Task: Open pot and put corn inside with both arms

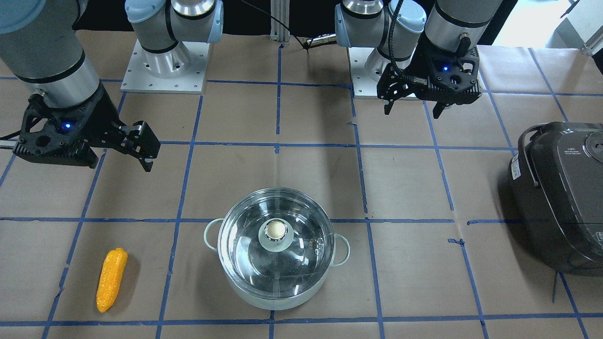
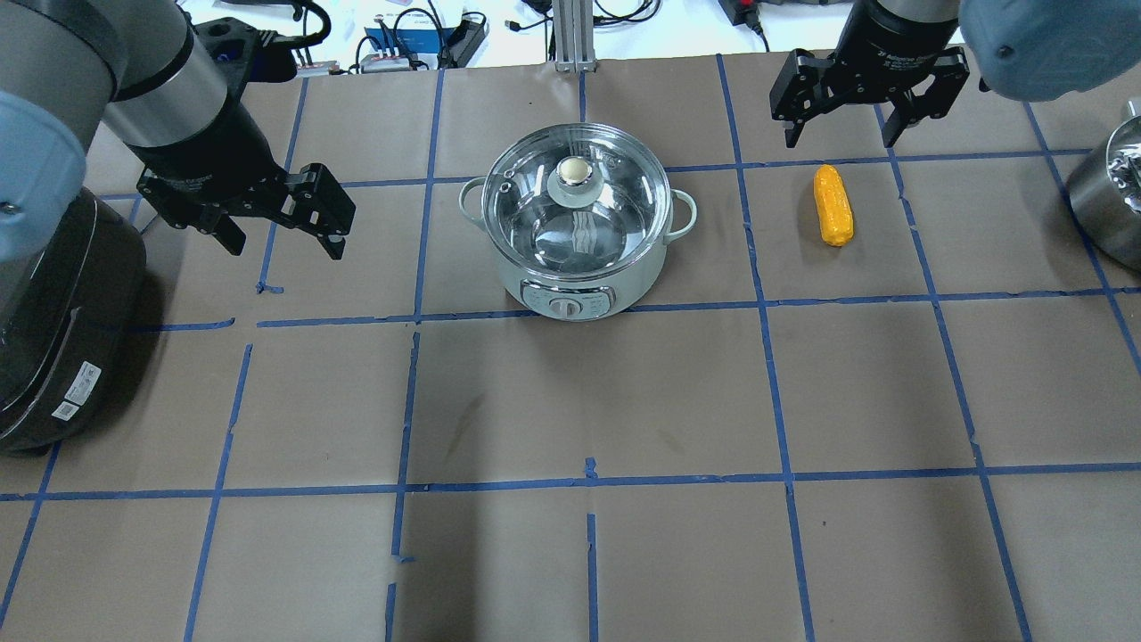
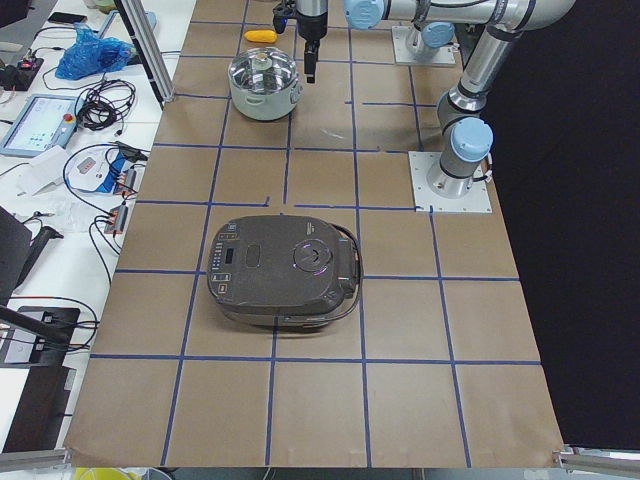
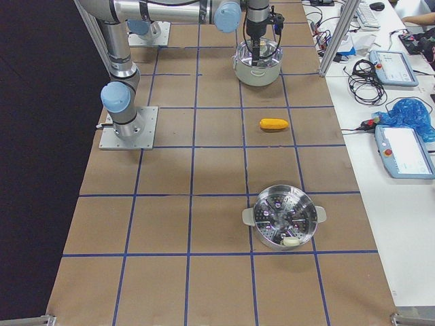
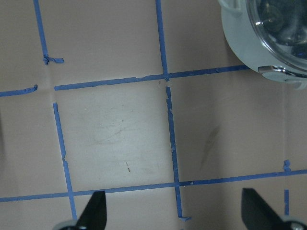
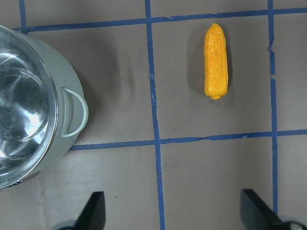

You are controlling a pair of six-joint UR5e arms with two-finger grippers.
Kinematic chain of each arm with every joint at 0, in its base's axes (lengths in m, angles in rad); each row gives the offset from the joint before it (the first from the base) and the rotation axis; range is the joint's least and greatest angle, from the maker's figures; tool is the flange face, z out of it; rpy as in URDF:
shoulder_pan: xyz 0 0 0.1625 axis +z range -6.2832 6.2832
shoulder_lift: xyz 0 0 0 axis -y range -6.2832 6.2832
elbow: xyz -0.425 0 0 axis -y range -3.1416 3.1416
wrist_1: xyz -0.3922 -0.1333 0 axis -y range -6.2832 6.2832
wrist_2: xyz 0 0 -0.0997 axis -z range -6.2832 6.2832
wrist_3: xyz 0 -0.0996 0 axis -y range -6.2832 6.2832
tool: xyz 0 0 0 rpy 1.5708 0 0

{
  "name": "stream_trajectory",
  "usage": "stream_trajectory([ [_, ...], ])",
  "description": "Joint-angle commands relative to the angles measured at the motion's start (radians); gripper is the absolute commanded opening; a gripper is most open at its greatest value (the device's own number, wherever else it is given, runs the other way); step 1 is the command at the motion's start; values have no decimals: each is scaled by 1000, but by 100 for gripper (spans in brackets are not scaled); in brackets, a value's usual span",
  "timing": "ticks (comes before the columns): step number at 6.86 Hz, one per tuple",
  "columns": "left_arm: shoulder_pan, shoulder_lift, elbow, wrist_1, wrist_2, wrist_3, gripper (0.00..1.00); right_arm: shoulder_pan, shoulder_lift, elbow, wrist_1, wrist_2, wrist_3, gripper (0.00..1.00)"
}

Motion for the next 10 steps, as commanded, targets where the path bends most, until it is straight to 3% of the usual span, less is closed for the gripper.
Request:
stream_trajectory([
  [1,-2,-7,22,-8,3,4,100,0,-1,0,0,0,0,100],
  [4,-2,-12,15,-4,-2,-9,100,0,0,2,0,0,-1,100],
  [6,-17,-79,102,32,-73,-91,100,0,0,2,0,0,-2,100],
  [9,-204,-364,370,59,-75,-306,100,-8,32,-41,-15,0,-21,100],
  [10,-261,-427,396,155,-83,-386,100,-24,66,-81,-15,-2,-38,100],
])
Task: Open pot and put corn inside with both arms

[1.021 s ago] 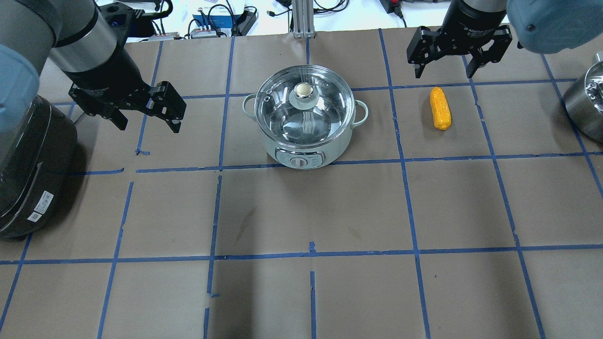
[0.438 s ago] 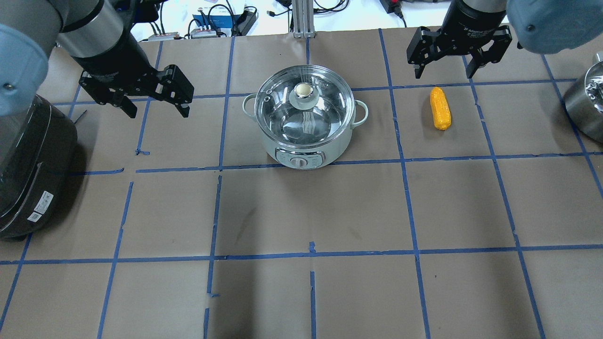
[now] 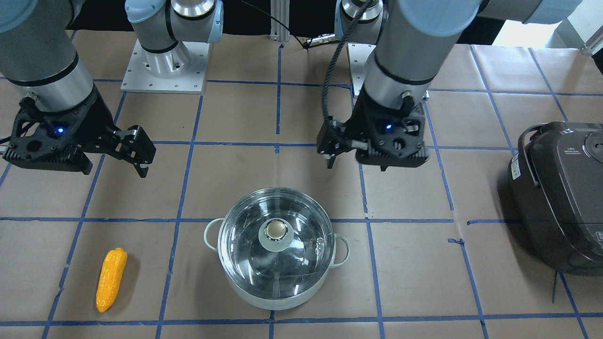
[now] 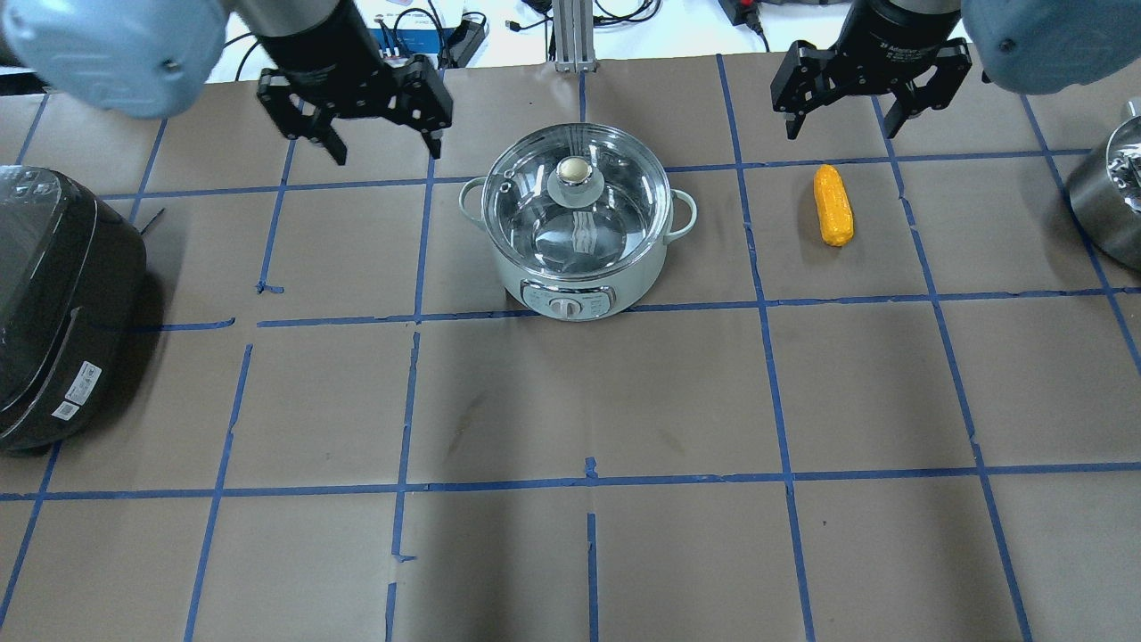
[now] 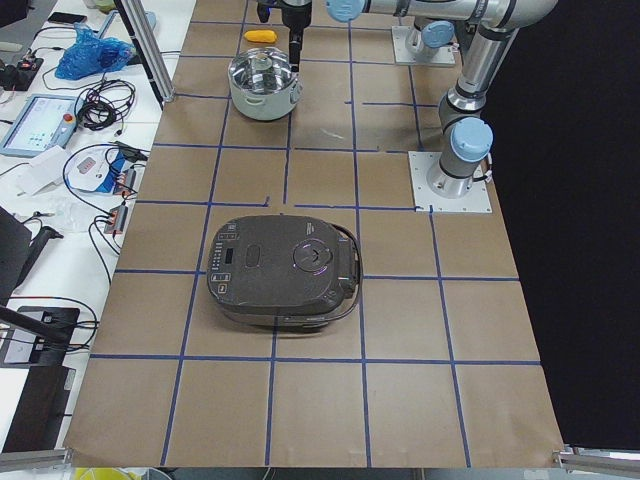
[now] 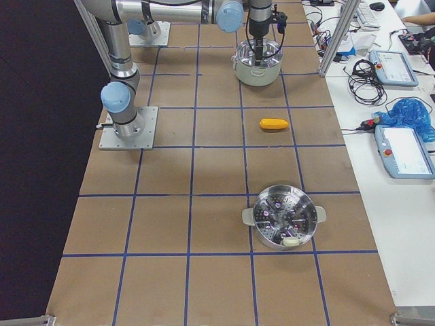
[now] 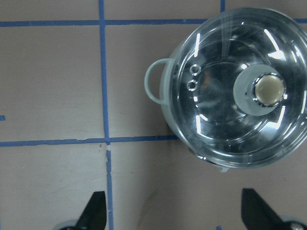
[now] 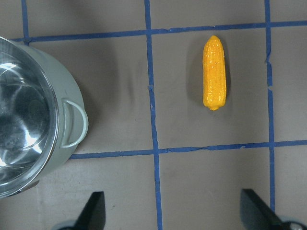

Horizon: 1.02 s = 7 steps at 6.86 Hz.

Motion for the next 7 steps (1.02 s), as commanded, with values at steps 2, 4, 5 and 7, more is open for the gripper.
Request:
stream_trajectory([
  [2,-132,-189,59,246,-10,-185,100,-103,165,-101,-32,2,-95,100],
  [4,-134,-230,56,279,-10,-188,100,-115,309,-89,-201,-1,-144,100],
  [5,-134,-244,52,279,-10,-188,100,-120,383,-83,-283,-4,-172,100],
  [7,-134,-281,53,280,-9,-190,100,-123,532,-54,-471,-4,-174,98],
])
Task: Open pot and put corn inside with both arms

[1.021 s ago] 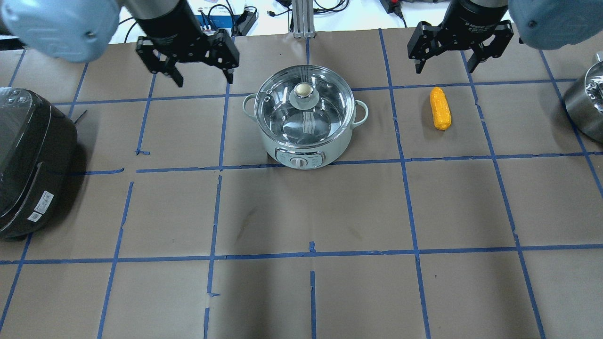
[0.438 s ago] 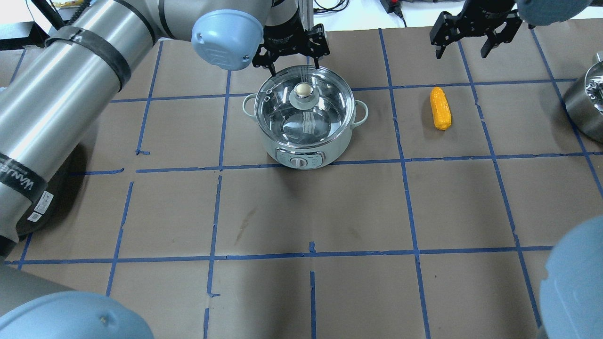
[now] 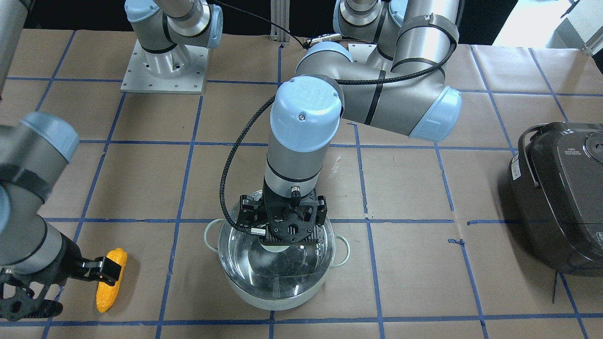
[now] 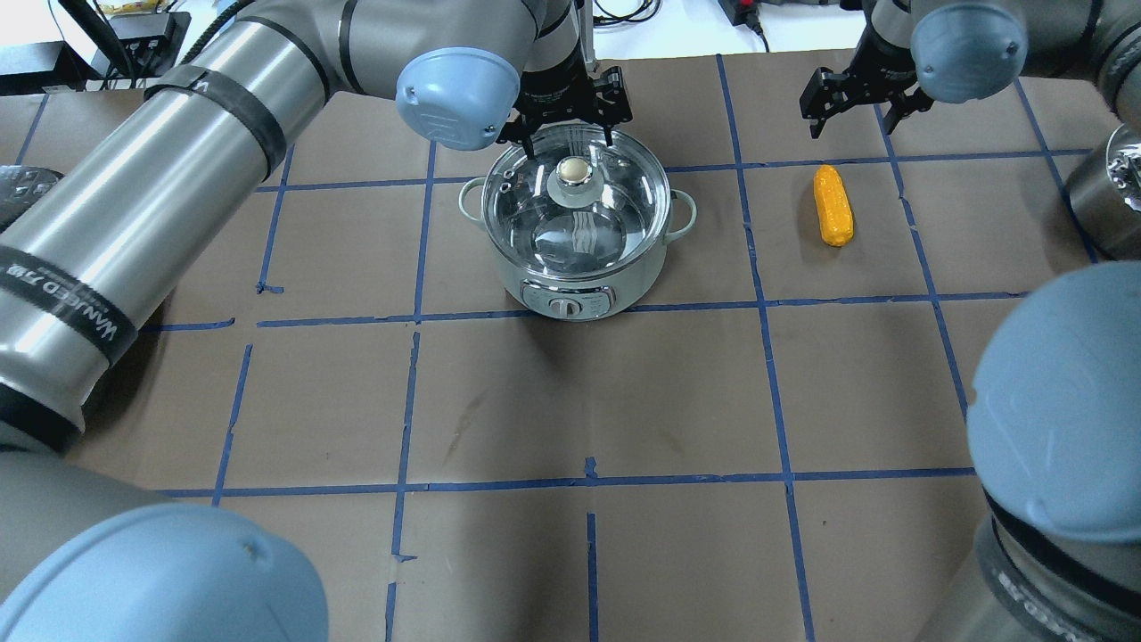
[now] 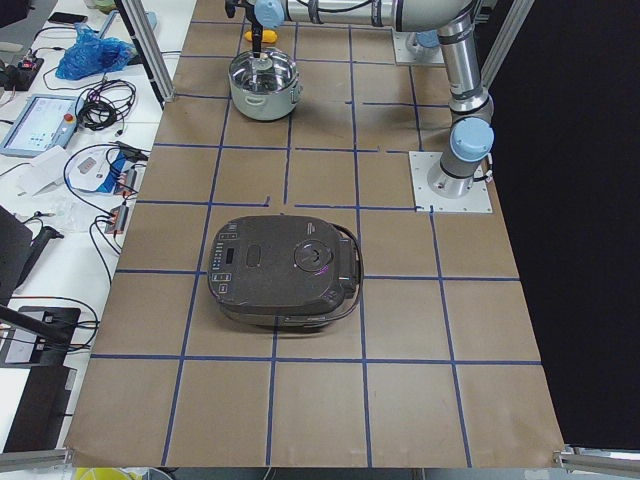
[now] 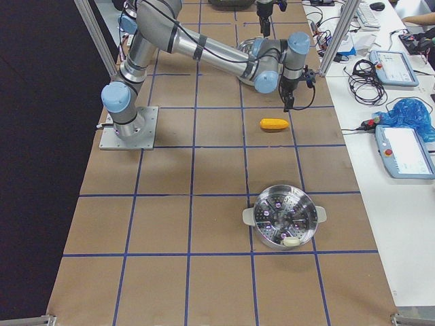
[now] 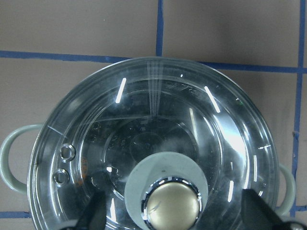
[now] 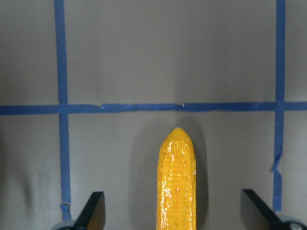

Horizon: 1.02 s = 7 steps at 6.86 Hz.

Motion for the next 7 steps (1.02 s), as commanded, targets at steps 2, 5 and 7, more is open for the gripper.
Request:
stream_trajectory([
  [2,0,-25,-6,1,-1,-11,100,-2,85,104,-180,-8,-3,86],
  [5,-8,-31,-33,5,2,5,90,-2,34,110,-127,-10,9,7],
  [7,-9,-22,-32,16,0,5,33,-3,14,88,-112,-10,10,6],
])
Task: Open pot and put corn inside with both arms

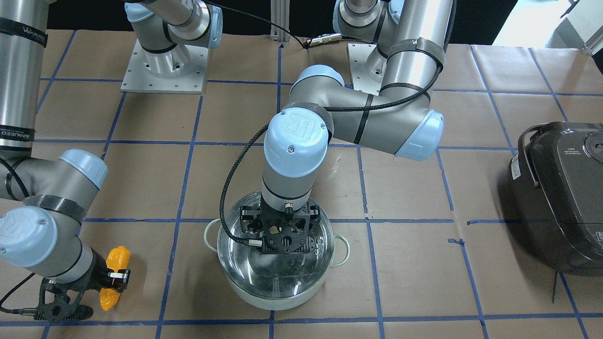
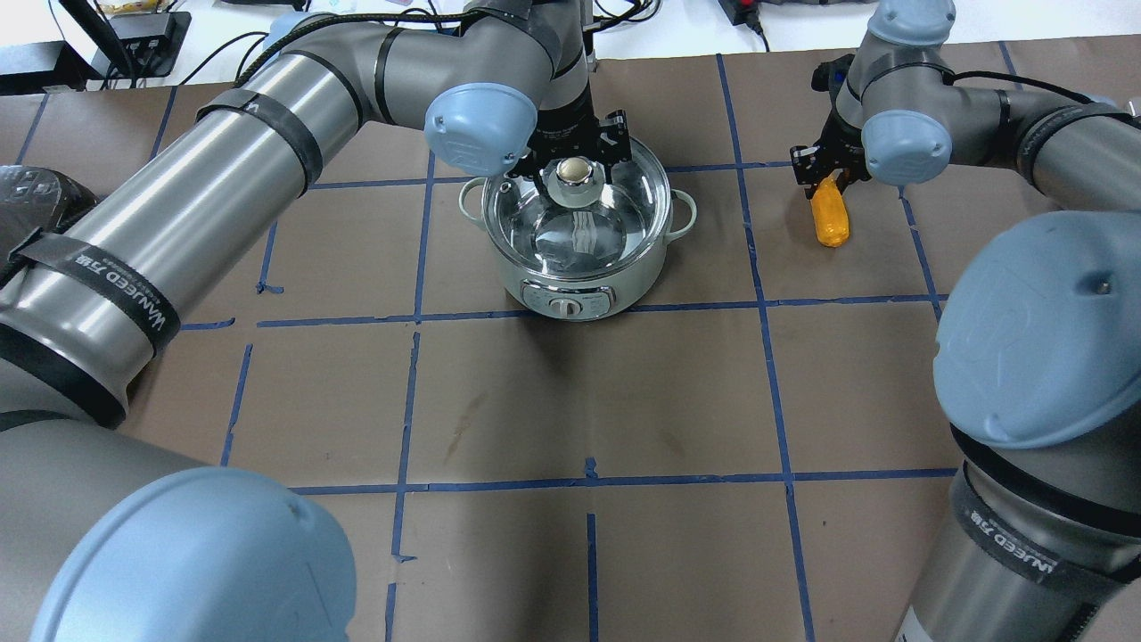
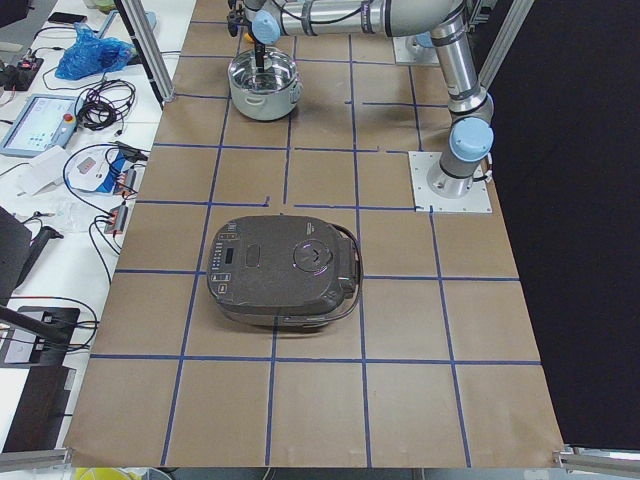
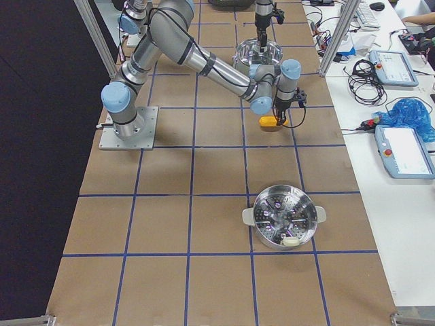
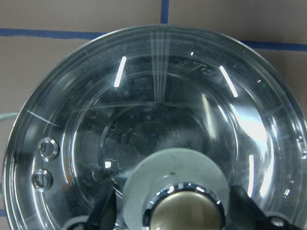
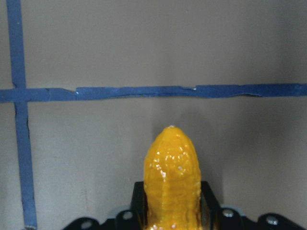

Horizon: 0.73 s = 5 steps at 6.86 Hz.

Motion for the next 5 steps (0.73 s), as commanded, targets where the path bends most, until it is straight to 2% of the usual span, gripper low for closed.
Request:
stream_trajectory([
  [1,-2,17,10,4,-2,1,25,-1,-79,-20,65,0,0,6],
  [2,-2,34,11,2,-4,1,13,1,-174,-29,167,6,0,6],
  [3,-2,46,11,1,-4,1,9,8,-233,-58,255,9,8,6],
  [4,-2,55,11,-2,-7,3,3,39,-251,-101,316,12,49,6],
  [5,1,81,13,-13,-5,15,2,135,-250,-133,324,11,115,6],
])
